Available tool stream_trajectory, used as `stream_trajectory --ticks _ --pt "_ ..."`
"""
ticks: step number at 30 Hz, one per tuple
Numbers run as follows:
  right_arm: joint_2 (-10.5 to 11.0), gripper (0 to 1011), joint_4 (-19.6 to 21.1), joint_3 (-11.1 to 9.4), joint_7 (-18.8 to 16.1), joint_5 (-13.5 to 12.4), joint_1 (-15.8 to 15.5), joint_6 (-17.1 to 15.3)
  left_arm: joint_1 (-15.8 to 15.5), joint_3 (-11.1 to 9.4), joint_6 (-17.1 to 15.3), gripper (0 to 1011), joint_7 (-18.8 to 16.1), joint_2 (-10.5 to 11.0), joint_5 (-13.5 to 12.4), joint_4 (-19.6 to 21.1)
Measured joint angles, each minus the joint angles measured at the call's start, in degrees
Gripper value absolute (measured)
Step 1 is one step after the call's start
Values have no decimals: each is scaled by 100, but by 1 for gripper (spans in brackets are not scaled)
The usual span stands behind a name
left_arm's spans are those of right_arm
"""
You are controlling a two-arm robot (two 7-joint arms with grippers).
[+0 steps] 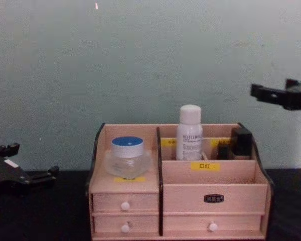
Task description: Pick up the facial cleanser and watermelon frost from the table and place them into the tiered storage box.
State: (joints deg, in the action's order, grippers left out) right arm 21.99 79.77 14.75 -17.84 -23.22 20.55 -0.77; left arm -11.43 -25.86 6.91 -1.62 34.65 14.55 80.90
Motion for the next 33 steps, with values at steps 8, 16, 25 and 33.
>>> stream_trajectory --ticks 8,16,25,33 --pt "-102 1002 20 -266 422 207 -563 318 0 0 0 1001 0 0 0 0" --pt "-185 1002 26 -457 547 248 -1020 369 0 0 0 1001 0 0 0 0" --pt "-223 1002 -36 -548 503 360 -1255 280 0 0 0 1001 0 0 0 0" --pt "-270 1002 -224 -539 350 478 -1282 94 0 0 0 1001 0 0 0 0"
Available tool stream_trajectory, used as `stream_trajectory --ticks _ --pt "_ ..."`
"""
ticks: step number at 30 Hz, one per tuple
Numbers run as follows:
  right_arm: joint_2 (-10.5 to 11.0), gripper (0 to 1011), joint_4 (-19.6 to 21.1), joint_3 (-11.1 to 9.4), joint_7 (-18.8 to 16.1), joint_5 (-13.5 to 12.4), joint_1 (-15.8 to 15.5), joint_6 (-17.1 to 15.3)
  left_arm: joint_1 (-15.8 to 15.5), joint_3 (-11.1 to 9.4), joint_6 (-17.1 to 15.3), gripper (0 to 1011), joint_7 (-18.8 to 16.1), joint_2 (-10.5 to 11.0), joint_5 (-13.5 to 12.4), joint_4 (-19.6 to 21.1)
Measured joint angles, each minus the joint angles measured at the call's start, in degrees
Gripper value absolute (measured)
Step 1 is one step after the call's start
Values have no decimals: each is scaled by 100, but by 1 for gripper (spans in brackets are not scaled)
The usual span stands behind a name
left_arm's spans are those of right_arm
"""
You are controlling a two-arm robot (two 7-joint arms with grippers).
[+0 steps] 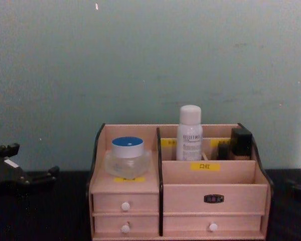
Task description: Pick up the facial cleanser and watermelon frost from the table and place them into the tiered storage box.
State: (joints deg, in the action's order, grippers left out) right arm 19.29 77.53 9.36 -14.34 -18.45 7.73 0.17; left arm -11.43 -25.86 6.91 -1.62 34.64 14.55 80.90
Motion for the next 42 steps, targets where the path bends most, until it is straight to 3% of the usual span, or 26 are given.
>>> stream_trajectory --ticks 9,42 --pt "-78 1002 -116 -8 -84 97 -1 -57 0 0 0 1001 0 0 0 0" --pt "-55 1002 -86 -1 -77 66 7 -43 0 0 0 1001 0 0 0 0"
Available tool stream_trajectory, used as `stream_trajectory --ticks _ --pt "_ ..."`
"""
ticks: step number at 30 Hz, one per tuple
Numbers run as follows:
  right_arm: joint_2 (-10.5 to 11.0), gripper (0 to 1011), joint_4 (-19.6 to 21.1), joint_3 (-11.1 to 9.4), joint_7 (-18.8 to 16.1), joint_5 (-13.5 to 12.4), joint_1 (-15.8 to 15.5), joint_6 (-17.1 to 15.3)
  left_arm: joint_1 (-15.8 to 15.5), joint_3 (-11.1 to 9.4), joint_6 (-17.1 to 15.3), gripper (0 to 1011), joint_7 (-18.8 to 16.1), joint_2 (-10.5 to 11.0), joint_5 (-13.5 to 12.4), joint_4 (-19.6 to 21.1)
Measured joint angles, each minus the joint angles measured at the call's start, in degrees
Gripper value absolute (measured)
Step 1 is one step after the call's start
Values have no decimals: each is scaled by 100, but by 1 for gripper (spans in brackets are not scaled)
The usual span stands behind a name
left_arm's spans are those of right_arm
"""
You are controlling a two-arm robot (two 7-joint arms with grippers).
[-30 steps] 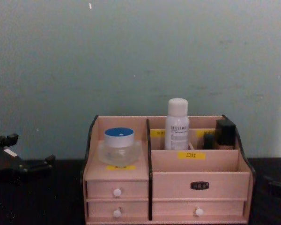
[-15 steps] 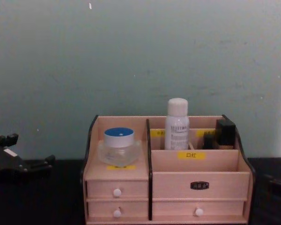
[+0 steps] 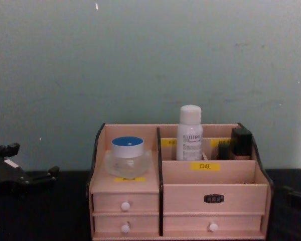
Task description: Pick up the facial cleanser and watermelon frost from the table and place them into the tiered storage box.
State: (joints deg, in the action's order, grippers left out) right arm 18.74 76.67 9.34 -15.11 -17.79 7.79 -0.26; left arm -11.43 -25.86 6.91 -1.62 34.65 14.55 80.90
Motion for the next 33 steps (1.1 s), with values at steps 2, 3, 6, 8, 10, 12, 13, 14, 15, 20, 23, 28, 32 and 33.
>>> stream_trajectory --ticks 2,3,6,8,10,12,13,14,15,20,23,28,32,33 --pt "0 1002 0 0 0 -1 0 1 0 0 0 1001 0 0 0 0" --pt "0 1002 0 0 0 -1 0 1 0 0 0 1001 0 0 0 0" --pt "0 1002 0 0 0 -3 0 1 0 0 0 1001 0 0 0 0" --pt "0 1002 1 0 0 -3 0 1 0 0 0 1001 0 0 0 0" --pt "0 1002 1 0 0 -3 0 1 0 0 0 1001 0 0 0 0" --pt "0 1002 1 0 0 -3 0 1 0 0 0 1001 0 0 0 0" --pt "0 1002 0 0 0 -3 0 1 0 0 0 1001 0 0 0 0" --pt "0 1002 1 0 0 -3 0 1 0 0 0 1001 0 0 0 0" --pt "0 1002 1 0 0 -3 0 1 0 0 0 1001 0 0 0 0" --pt "0 1002 0 0 0 -3 0 1 0 0 0 1001 0 0 0 0" --pt "0 1002 1 0 0 -3 0 1 0 0 0 1001 0 0 0 0" --pt "0 1002 0 0 0 -3 0 1 0 0 0 1001 0 0 0 0" --pt "0 1002 0 0 -1 -3 0 1 0 0 0 1001 0 0 0 0" --pt "0 1002 0 0 0 -3 0 1 0 0 0 1001 0 0 0 0"
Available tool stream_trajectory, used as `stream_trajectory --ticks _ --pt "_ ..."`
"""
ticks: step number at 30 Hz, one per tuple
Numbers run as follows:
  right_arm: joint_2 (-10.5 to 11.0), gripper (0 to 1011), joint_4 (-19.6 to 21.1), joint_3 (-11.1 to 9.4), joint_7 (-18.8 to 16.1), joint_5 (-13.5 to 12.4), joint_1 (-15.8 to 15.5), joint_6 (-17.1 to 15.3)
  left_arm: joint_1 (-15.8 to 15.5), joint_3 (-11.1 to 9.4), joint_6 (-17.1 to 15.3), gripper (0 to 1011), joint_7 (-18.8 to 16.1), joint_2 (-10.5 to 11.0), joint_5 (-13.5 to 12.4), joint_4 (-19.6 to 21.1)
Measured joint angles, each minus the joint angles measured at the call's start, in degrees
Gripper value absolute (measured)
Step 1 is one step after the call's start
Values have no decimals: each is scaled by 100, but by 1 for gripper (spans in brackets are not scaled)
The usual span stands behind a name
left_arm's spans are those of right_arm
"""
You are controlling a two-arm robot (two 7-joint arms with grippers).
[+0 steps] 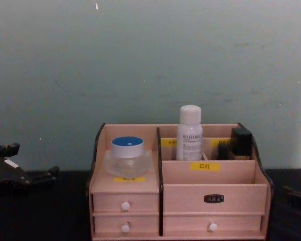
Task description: Pick up the facial cleanser and watermelon frost from the table and place them into the tiered storage box.
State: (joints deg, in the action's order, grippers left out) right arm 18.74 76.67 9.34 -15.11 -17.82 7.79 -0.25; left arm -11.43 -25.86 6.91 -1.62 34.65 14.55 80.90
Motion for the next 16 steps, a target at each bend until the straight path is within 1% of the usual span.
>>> stream_trajectory --ticks 16 --pt "0 1002 0 0 0 0 0 0 0 0 0 1002 0 0 0 0"
